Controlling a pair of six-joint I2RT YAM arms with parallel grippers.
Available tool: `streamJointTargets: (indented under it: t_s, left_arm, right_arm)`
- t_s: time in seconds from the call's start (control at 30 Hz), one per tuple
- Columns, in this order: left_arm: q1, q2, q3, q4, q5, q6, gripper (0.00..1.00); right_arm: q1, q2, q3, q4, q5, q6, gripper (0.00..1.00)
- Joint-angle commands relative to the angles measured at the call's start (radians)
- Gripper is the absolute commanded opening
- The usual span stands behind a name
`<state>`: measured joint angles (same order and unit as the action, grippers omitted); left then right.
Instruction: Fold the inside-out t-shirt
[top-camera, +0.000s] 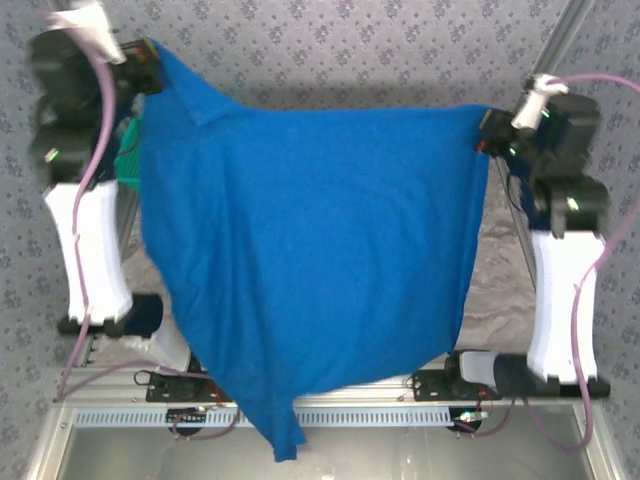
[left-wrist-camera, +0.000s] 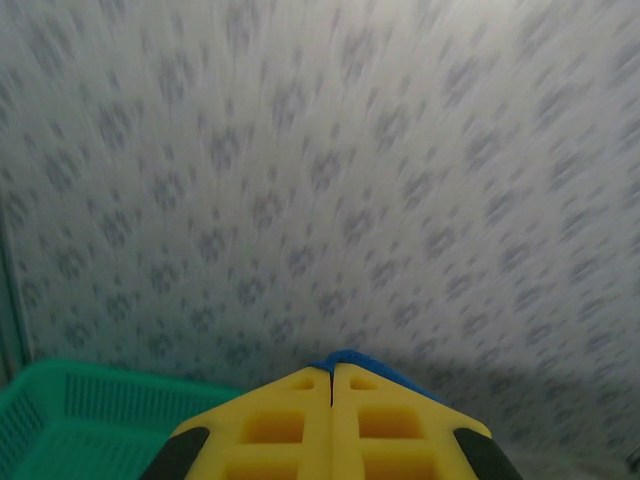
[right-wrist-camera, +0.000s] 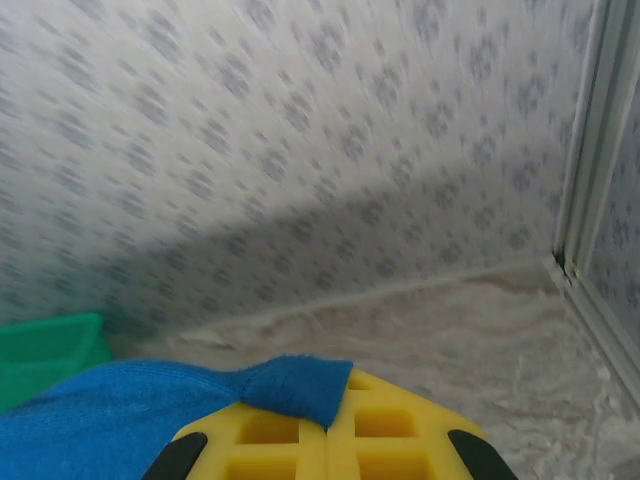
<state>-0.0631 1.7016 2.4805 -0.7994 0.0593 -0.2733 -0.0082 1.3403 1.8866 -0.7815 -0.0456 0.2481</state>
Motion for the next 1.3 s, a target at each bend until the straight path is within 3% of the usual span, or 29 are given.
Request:
streamJointTargets:
  t_s: [0.0, 0.17, 0.2, 0.3, 0.37, 0.47, 0.53, 0.6, 0.77, 0.87, 0.93, 1.0, 1.07, 1.27]
  left_arm:
    - [-0.030, 0.170, -0.009, 0.049, -0.003, 0.026, 0.00]
    - [-0.081, 0.536, 0.175, 0.064, -0.004, 0.042, 0.00]
    - [-0.088, 0.625, 0.251, 0.065, -0.002, 0.039, 0.00]
    - [-0.092, 0.895, 0.513, 0.092, 0.006, -0.017, 0.16]
    - [-0.090, 0.995, 0.608, 0.115, 0.017, -0.036, 0.33]
    - [-0.089, 0.962, 0.509, 0.203, 0.049, -0.061, 0.52]
    - [-0.090, 0.899, 0.421, 0.214, 0.061, -0.058, 0.59]
    - [-0.089, 0.850, 0.397, 0.155, 0.052, -0.061, 0.61]
    - [-0.116, 0.757, 0.380, -0.121, 0.067, -0.070, 0.64]
    - [-0.178, 0.671, 0.253, -0.233, 0.067, -0.018, 0.66]
    - [-0.229, 0.550, -0.008, -0.158, 0.058, 0.012, 0.66]
    - [-0.256, 0.382, -0.399, 0.098, 0.081, -0.021, 0.67]
    - [-0.248, 0.308, -0.598, 0.262, 0.118, -0.085, 0.66]
    - [-0.236, 0.466, -0.544, 0.260, 0.091, -0.059, 0.66]
  right_arm:
    - [-0.007, 0.152, -0.048, 0.107, 0.092, -0.045, 0.00]
    - [-0.007, 0.458, -0.049, 0.221, 0.144, -0.075, 0.00]
    - [-0.008, 0.527, -0.026, 0.241, 0.157, -0.076, 0.04]
    - [-0.008, 0.780, 0.170, 0.201, 0.193, -0.078, 0.23]
    - [0.000, 0.932, 0.388, 0.064, 0.204, -0.074, 0.32]
    - [0.025, 1.012, 0.570, -0.069, 0.207, -0.091, 0.40]
    - [0.049, 0.970, 0.548, -0.092, 0.202, -0.104, 0.43]
    - [0.076, 0.878, 0.415, -0.087, 0.169, -0.081, 0.44]
    - [0.148, 0.558, -0.141, 0.091, 0.007, 0.027, 0.48]
    - [0.171, 0.418, -0.386, 0.123, -0.041, 0.076, 0.52]
    - [0.170, 0.354, -0.510, 0.121, -0.057, 0.098, 0.52]
    - [0.167, 0.311, -0.613, 0.128, -0.073, 0.083, 0.53]
    - [0.162, 0.296, -0.675, 0.151, -0.084, 0.069, 0.53]
    - [0.166, 0.329, -0.715, 0.208, -0.112, 0.055, 0.52]
